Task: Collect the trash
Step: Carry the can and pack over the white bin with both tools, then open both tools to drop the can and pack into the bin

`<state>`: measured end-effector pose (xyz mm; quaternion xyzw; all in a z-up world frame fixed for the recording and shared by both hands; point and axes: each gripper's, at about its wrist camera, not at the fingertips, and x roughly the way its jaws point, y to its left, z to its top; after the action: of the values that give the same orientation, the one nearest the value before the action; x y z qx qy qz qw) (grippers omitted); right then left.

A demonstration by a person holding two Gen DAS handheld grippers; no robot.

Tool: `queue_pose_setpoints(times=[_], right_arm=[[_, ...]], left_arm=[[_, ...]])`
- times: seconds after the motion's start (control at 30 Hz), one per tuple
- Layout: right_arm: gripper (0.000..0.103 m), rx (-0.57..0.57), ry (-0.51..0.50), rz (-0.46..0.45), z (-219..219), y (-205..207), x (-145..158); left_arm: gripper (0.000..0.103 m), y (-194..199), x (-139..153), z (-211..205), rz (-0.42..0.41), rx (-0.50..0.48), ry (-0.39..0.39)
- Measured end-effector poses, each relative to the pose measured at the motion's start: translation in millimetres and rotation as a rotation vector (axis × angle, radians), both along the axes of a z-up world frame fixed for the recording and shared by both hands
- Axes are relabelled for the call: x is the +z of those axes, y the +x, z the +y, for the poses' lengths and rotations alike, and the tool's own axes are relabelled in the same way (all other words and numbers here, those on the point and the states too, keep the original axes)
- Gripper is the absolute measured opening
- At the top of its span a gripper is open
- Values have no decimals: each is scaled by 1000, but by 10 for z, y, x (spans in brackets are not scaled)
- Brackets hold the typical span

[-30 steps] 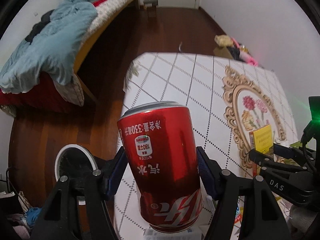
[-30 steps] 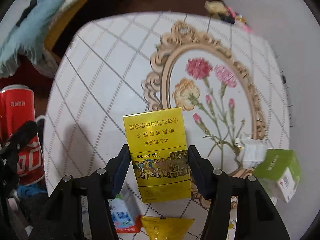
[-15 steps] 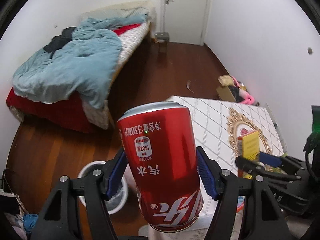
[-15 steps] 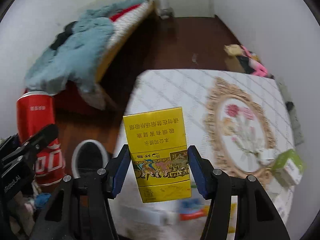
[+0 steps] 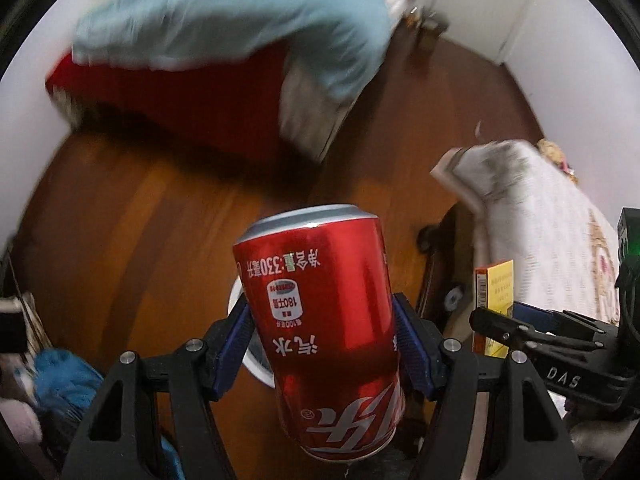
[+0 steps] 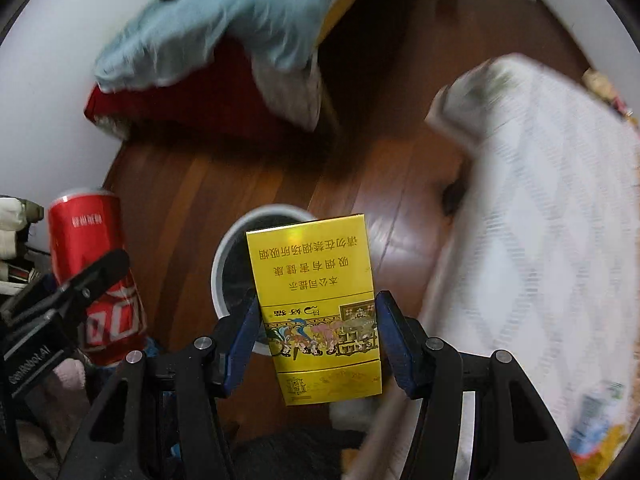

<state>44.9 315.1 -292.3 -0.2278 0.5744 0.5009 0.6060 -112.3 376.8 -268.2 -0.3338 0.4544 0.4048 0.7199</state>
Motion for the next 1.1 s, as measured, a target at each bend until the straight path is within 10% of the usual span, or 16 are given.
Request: queue_pose_setpoints(times=[0.27,0.37,0.47,0.6,0.67,0.73,1.1], right_arm=[[60,42,-176,104,713,-259,-1066],[60,52,-224,132,826,-283,-1364],[60,64,-265,159,919,-342,-1572],[60,65,-300,194,988,-323,-1756],[69,58,-315,214,989,-284,-1797],[101,57,-313,209,997,-257,-1824],[101,139,-283,-46,852,-414,-1259]], left_arm=[[65,-64,-960,469,5,56,-181],[70,-86,-1077,539,5,83,-209],[97,-199,-1115,577,20,102,-200],[97,-312,-1086,568,48,127,-179],[97,-361,-1043,542,58,143,-157],[98,-410,-998,524,65,152,-139],[98,-567,-667,291,99,202,-36]])
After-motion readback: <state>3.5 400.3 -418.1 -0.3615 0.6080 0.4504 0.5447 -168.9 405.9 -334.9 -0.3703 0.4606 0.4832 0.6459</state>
